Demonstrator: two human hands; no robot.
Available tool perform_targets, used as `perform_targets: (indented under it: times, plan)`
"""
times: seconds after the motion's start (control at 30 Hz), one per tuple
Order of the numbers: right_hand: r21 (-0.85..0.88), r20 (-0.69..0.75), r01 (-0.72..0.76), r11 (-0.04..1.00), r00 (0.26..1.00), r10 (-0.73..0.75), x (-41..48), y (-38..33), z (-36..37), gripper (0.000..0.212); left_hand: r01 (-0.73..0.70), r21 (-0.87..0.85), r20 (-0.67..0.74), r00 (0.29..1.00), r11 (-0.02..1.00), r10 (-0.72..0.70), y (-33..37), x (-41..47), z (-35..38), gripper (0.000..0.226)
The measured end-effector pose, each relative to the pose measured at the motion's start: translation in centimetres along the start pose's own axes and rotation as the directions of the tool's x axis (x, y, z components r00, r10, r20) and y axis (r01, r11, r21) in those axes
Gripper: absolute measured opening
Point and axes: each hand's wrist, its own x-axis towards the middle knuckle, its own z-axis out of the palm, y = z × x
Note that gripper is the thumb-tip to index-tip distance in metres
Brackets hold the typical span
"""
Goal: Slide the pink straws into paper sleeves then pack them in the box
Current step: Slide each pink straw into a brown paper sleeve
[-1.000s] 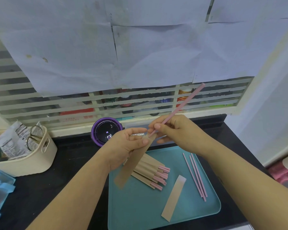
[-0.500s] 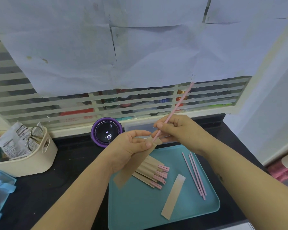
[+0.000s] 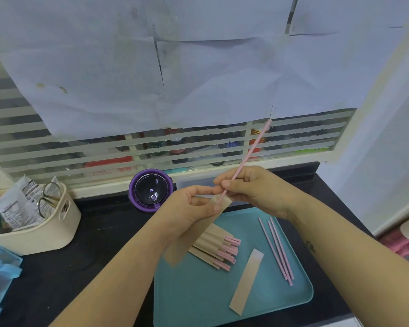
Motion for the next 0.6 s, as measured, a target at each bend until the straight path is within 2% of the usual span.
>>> perform_targets:
  times: [0.13, 0.27, 0.43, 0.5, 0.6]
  plan:
    - [-0.104, -0.055, 0.024, 0.994, 0.998, -0.030, 0.1, -0.4, -0.1, 0.016, -0.022, -0.001, -0.047, 0.999, 1.000, 0.022, 0.2, 0.3, 0.3, 0.043]
    - [-0.101, -0.145, -0.011, 0.995, 0.989, -0.003, 0.7, 0.1, 0.4, 0.018, -0.049, -0.027, -0.059, 0.997, 0.998, 0.047, 0.3, 0.5, 0.3, 0.048]
    - [-0.196, -0.127, -0.020, 0.980, 0.992, -0.005, 0.9, 0.0, 1.1, 0.021, -0.051, -0.014, -0.056, 0.997, 0.999, 0.050, 0.1, 0.5, 0.4, 0.040]
    - [-0.166, -0.245, 0.021, 0.986, 0.967, -0.062, 1.2, -0.6, 0.3, 0.035, -0.030, 0.007, -0.042, 0.999, 1.000, 0.031, 0.1, 0.4, 0.4, 0.051]
    - [-0.008, -0.474, 0.190, 0.982, 0.864, -0.171, 1.4, -1.9, -1.5, 0.046, -0.018, 0.046, -0.033, 0.999, 0.999, 0.019, 0.3, 0.2, 0.3, 0.059]
